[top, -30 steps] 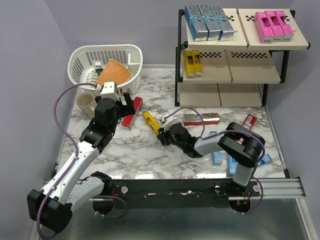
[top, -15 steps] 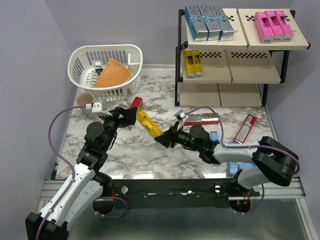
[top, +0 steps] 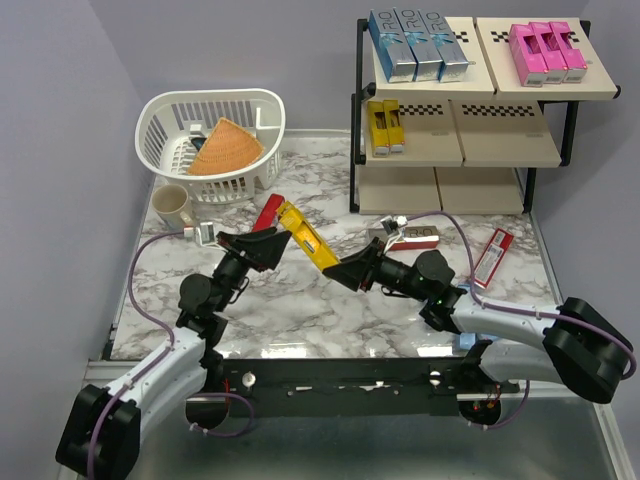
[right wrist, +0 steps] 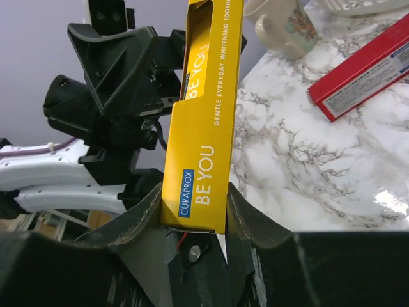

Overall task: Place and organize the toothpastes onto the shelf
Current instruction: Pick up the toothpaste from the center of the board.

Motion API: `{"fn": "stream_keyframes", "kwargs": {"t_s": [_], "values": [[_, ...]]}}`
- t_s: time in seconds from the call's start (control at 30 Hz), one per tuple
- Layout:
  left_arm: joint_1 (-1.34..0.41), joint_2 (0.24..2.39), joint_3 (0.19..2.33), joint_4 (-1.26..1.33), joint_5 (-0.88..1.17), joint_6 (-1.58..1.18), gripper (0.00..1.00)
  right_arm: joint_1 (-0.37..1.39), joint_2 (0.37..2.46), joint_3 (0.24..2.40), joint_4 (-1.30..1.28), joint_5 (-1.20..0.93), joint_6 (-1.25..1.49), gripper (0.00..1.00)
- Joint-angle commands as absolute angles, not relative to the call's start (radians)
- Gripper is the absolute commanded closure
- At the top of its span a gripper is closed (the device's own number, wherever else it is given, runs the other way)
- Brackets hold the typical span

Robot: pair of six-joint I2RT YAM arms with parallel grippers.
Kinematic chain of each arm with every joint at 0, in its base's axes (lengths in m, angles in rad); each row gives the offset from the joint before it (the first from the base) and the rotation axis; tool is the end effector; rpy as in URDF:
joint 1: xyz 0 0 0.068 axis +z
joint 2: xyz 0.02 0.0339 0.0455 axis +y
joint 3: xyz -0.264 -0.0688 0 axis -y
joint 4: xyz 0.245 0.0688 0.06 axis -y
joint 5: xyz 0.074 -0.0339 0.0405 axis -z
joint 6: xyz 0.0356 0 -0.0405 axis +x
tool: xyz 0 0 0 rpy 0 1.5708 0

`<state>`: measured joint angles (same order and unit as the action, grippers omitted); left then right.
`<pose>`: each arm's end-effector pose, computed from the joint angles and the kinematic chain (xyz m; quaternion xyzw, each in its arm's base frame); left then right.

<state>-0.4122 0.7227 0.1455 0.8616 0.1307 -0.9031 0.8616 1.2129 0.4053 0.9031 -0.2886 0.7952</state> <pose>0.1493 -0.0703 0.2354 -0.0947 0.5932 -0.5191 0.6080 0.1537 0.1947 0.2355 -0.1285 0.6617 0.6050 0.4239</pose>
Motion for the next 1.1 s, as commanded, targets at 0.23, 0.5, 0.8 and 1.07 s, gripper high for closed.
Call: {"fn": "stream_keyframes", "kwargs": {"t_s": [0.23,0.5,0.8,1.07], "values": [[-0.413,0.946,0.181,1.284,0.247,-1.127,0.01,0.853,1.184,0.419,0.972,-0.388,0.890,0.73],[-0.451,1.032,0.210,1.342,0.247,-1.172,0.09,0.853,1.198,0.420,0.983,-0.388,0.905,0.72],[-0.492,1.037,0.215,1.319,0.203,-1.155,0.32,0.853,1.218,0.410,0.993,-0.374,0.925,0.69],[-0.502,1.000,0.221,1.226,0.147,-1.155,0.50,0.850,1.221,0.405,0.965,-0.365,0.927,0.65]]}}
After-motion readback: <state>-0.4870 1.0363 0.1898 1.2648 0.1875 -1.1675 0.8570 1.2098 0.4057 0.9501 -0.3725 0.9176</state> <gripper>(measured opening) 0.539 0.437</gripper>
